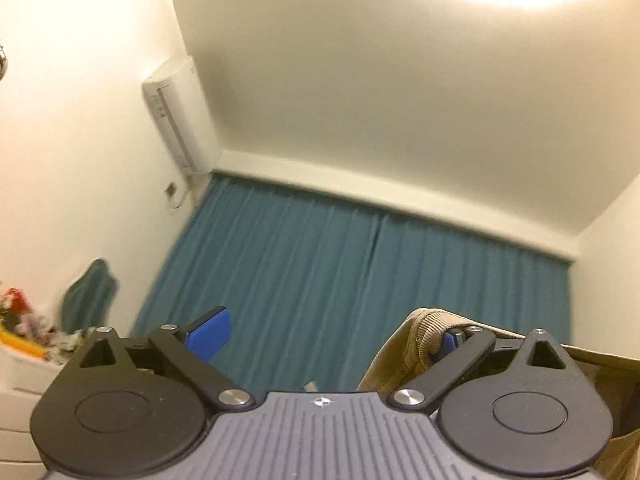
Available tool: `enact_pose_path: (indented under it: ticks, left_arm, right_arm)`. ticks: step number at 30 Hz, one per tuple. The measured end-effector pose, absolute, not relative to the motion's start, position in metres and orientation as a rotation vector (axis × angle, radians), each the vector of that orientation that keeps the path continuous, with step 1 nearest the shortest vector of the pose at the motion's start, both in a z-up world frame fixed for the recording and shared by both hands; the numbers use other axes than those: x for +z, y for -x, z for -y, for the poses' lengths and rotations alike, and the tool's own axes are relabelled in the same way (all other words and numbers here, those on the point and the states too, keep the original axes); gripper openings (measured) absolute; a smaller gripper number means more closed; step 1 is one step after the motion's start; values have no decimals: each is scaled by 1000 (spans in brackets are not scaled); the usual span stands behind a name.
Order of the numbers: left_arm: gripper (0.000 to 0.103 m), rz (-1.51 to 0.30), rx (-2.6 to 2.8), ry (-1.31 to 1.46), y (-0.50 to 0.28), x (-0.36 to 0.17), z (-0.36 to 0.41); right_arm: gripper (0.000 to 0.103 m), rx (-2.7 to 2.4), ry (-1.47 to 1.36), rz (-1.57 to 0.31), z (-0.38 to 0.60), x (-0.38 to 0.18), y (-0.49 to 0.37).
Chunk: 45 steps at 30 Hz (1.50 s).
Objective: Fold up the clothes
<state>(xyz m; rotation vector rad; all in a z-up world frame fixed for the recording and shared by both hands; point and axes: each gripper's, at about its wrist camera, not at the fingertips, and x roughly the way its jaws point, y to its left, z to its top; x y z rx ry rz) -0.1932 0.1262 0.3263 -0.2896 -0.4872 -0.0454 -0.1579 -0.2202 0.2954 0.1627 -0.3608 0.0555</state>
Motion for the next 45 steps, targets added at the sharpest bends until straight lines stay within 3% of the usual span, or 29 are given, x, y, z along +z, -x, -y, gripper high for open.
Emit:
enact_pose_path:
  ticks: [6,11,18,24,27,33,37,39,45]
  left_arm:
    - [102,380,-204,339,198,408,-131]
    - [103,247,-251,315,140,397,-116]
    - [103,57,-218,292,-33,287,-82]
    - [103,-49,-140,210,-213,208,-28]
    - [103,-120,-100,178,-313,139,-10]
    - [103,-429,-73,183,-469,-17,12]
    - [100,-614,-113,104,-502,-43,16]
    - [101,-705,-134,61,-517,-54,18]
    - [103,-976,-196,-73,-563,-88,24]
  right_arm:
    - [55,76,-145,391,238,371,175]
    - [55,7,-91,316,251,366,143]
    - [55,-79,-120,51,282,275,7]
    - [55,-171,-151,-137,318,182,-173]
    - [55,-213,-149,-183,340,127,-259]
    - [55,-228,-122,-425,362,-17,-391]
    - [55,-170,-140,-633,360,-89,-435]
    - [54,-142,-118,-736,350,-107,-443]
    - [57,-63,-69,-853,336,-81,-460]
